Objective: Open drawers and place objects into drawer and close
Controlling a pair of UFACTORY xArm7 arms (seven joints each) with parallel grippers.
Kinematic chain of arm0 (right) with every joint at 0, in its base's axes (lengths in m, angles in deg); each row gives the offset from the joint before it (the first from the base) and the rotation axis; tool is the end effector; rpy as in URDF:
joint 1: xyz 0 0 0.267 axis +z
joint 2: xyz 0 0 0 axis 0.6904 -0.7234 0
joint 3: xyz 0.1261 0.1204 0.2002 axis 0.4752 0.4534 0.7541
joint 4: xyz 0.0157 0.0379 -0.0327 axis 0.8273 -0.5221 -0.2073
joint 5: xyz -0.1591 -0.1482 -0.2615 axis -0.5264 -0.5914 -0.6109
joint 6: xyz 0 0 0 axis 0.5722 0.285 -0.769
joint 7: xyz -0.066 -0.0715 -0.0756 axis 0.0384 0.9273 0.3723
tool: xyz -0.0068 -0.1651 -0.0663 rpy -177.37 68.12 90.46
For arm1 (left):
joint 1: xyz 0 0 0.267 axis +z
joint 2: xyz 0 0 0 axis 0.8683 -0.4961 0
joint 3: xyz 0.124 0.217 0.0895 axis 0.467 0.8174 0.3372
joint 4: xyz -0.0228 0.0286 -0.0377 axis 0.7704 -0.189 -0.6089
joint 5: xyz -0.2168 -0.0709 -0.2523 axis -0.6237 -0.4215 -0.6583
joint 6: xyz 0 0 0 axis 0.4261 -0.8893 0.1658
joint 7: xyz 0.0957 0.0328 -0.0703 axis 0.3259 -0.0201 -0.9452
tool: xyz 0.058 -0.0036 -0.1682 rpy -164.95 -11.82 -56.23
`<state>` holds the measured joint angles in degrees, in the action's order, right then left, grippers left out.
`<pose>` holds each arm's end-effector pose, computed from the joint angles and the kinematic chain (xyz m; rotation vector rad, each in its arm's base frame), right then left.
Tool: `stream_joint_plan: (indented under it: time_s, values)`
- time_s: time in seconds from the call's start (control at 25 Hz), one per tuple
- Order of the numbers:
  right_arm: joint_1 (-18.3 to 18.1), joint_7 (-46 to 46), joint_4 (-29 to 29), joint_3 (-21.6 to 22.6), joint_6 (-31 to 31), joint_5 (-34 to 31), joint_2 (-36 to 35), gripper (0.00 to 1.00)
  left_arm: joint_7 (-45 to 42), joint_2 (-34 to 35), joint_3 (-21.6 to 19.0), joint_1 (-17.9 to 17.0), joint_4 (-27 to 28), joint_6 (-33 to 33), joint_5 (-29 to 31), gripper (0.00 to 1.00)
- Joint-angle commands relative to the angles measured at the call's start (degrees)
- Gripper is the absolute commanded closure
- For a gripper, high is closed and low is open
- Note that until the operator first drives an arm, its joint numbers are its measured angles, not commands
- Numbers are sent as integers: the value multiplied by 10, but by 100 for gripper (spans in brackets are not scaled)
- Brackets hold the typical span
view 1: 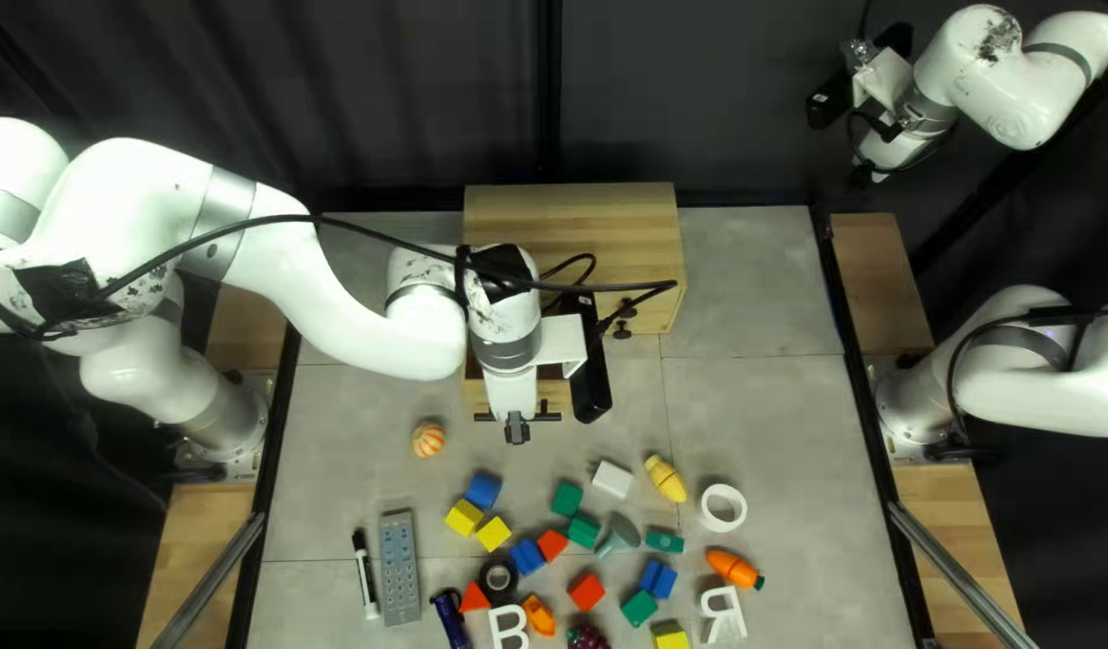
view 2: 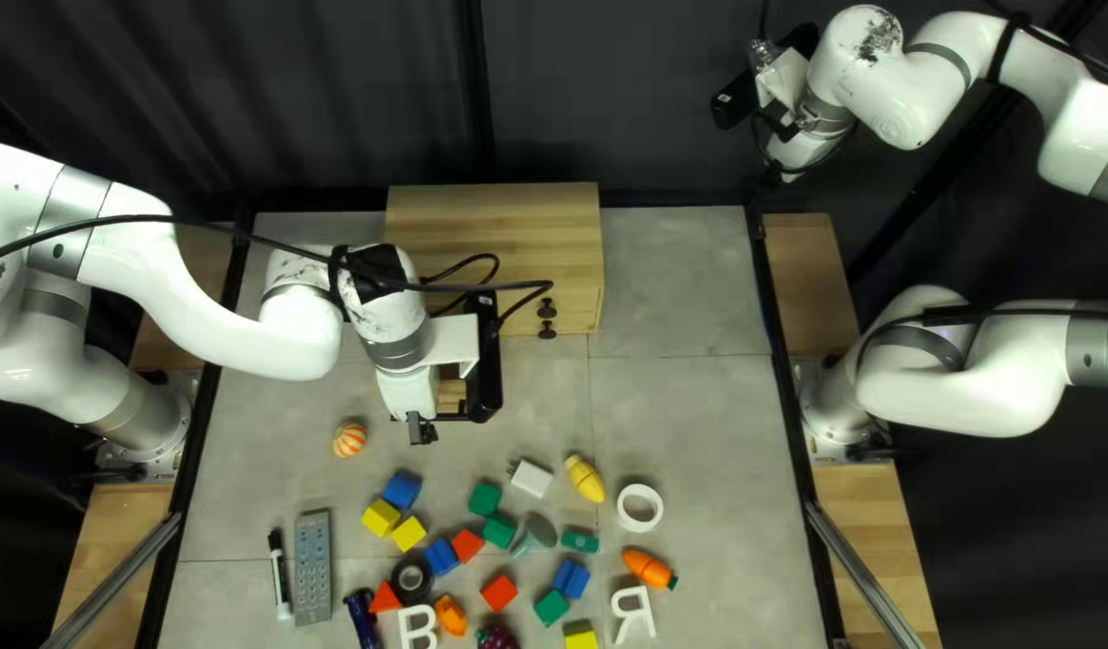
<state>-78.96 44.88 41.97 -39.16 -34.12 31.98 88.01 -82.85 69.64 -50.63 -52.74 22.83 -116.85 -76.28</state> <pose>0.1082 -0.2897 0.2128 2.6080 -1.2731 0.0032 0.4470 -0.0506 0.1234 3.0041 0.1101 0.0179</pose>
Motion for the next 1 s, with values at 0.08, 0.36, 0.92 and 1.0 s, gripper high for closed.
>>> stream_joint_plan:
  time_s: [0.08,0.36,0.92,1.0]
  values:
    - [0,0,0,0,0,0,0,0,-4,-1,-2,-2,3,-2,1,0]
    - [0,0,0,0,0,0,0,0,-13,-3,-5,-5,12,-7,5,0]
    - [0,0,0,0,0,0,0,0,-65,15,-1,-1,14,-46,60,0]
    - [0,0,0,0,0,0,0,0,-67,15,-2,-2,5,-41,63,0]
